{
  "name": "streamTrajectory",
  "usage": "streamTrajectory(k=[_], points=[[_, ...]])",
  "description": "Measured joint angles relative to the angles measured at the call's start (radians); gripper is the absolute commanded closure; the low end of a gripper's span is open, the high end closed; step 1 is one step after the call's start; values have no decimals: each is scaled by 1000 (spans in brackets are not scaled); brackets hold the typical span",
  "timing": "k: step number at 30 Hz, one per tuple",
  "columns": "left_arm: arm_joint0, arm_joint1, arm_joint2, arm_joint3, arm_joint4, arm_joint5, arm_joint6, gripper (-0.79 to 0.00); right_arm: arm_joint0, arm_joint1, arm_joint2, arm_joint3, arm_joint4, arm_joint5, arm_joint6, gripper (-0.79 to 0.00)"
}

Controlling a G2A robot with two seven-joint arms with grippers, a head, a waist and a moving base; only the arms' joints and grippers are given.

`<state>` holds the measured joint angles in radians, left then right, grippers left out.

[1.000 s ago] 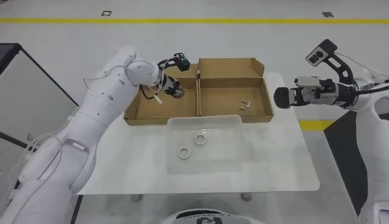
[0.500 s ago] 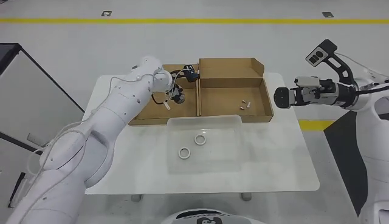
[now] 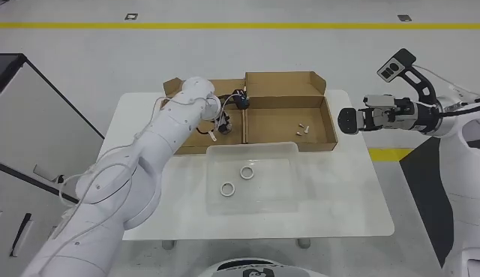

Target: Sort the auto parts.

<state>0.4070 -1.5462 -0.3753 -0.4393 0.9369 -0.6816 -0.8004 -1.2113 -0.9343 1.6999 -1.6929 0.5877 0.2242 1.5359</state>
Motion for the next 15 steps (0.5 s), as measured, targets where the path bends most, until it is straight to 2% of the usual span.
streamTrajectory(k=[3,4,6,9,10,11,12,14,15], points=[[-6,-18,7,31,7,-7,7,0,0,0,0,0,0,0,0,-785],[-7,-23,9,40,10,-10,9,-191,0,0,0,0,0,0,0,-785],[-10,-33,11,60,14,-17,17,-200,0,0,0,0,0,0,0,-785],[-13,-46,13,86,14,-26,24,-256,0,0,0,0,0,0,0,-785],[-14,-49,13,93,14,-29,27,-357,0,0,0,0,0,0,0,-785],[-15,-53,13,102,14,-31,30,-388,0,0,0,0,0,0,0,-785],[-16,-56,12,110,14,-33,31,-573,0,0,0,0,0,0,0,-785],[-18,-62,8,128,6,-36,35,-785,0,0,0,0,0,0,0,-785],[-20,-64,7,134,5,-37,36,-785,0,0,0,0,0,0,0,-785]])
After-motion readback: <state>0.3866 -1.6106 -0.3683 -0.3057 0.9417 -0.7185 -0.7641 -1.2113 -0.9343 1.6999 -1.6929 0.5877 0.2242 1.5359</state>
